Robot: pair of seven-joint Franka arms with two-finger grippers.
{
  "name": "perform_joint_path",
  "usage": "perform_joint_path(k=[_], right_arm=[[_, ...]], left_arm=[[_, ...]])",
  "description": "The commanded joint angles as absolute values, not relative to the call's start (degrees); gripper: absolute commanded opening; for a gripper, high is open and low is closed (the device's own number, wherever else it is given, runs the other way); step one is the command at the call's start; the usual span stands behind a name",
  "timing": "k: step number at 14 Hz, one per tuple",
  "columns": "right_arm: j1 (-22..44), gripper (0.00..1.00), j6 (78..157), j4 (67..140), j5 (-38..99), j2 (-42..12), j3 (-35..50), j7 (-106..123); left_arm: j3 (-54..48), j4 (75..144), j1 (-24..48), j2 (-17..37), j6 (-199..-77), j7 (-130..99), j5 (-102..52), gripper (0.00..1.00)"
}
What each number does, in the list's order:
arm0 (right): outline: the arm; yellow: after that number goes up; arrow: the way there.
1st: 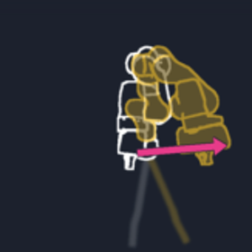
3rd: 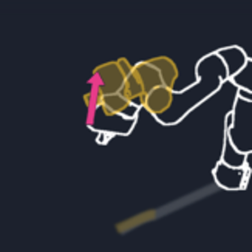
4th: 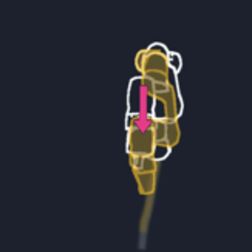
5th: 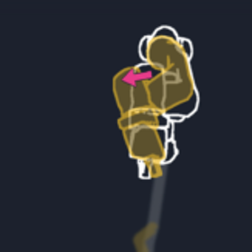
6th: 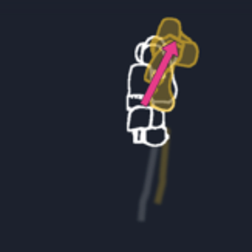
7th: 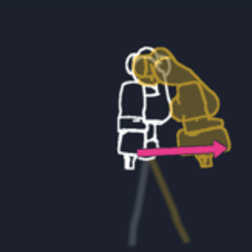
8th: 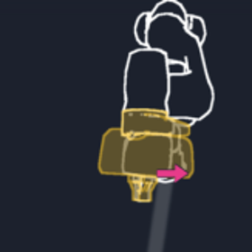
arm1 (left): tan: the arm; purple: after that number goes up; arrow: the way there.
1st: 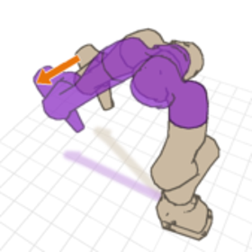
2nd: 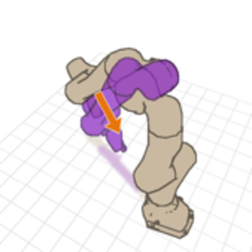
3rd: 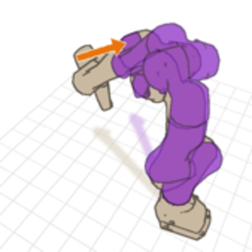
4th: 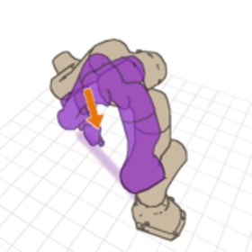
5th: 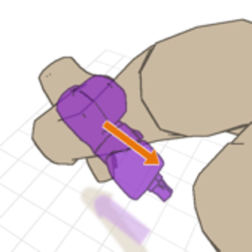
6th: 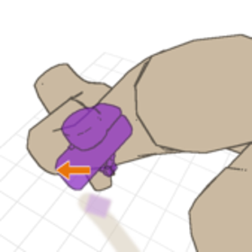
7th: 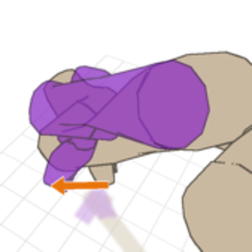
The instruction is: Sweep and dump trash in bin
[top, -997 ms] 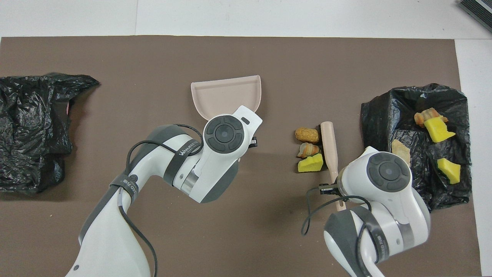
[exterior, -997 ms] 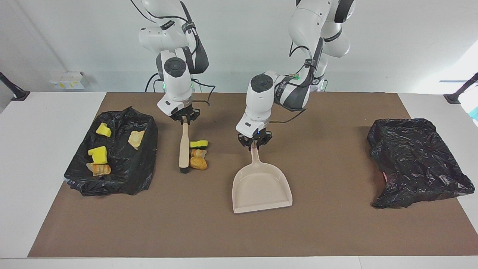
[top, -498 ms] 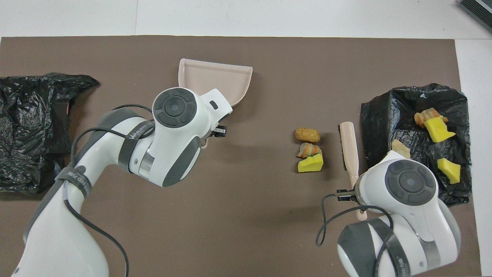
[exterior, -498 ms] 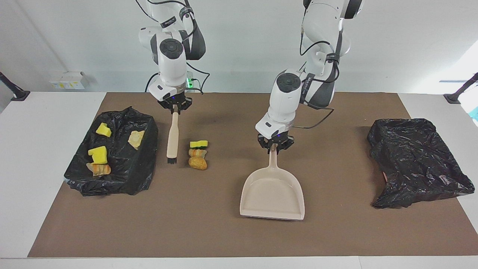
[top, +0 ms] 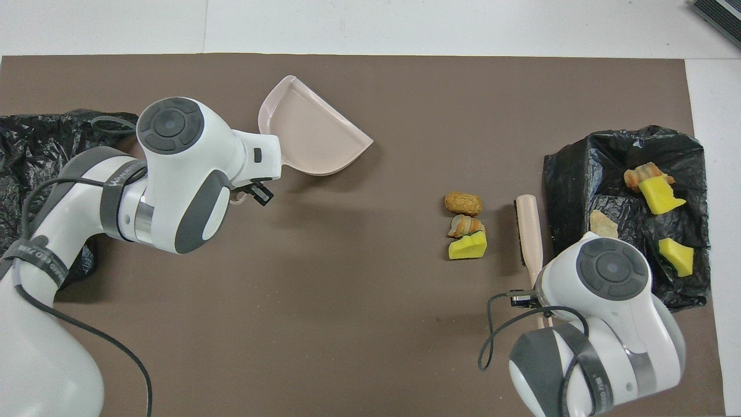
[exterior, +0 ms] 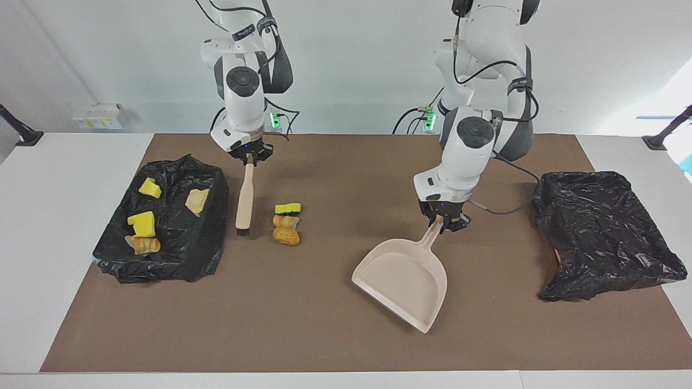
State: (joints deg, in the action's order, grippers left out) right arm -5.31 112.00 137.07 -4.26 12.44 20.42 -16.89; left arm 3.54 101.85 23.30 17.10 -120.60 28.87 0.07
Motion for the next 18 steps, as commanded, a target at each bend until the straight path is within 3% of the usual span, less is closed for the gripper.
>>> perform_joint_path(k=[1,6,10,14,18], right_arm=[[-2.5,0.0,113.1,137.2,-4.5,10.0,20.7,-23.3],[1.7,0.0,117.7,136.9,5.0,6.7,20.8,-27.2],[3.8,0.0,116.7,135.7,5.5,6.9,20.7,-30.3],[0.9,0.0,112.7,135.2,-2.9,9.7,20.1,-28.7],[-4.1,0.0,113.7,136.6,-7.5,10.2,20.4,-22.6]], left_arm=[[2.9,104.3,19.7,15.6,-120.8,43.0,0.3,0.0],[3.0,105.8,18.3,15.0,-121.5,66.1,0.4,0.0],[3.0,111.8,24.2,11.5,-123.0,71.0,0.8,0.0],[3.0,113.3,26.5,11.5,-124.0,70.0,1.2,0.0],[3.0,114.6,29.5,11.0,-123.9,61.5,1.2,0.0]])
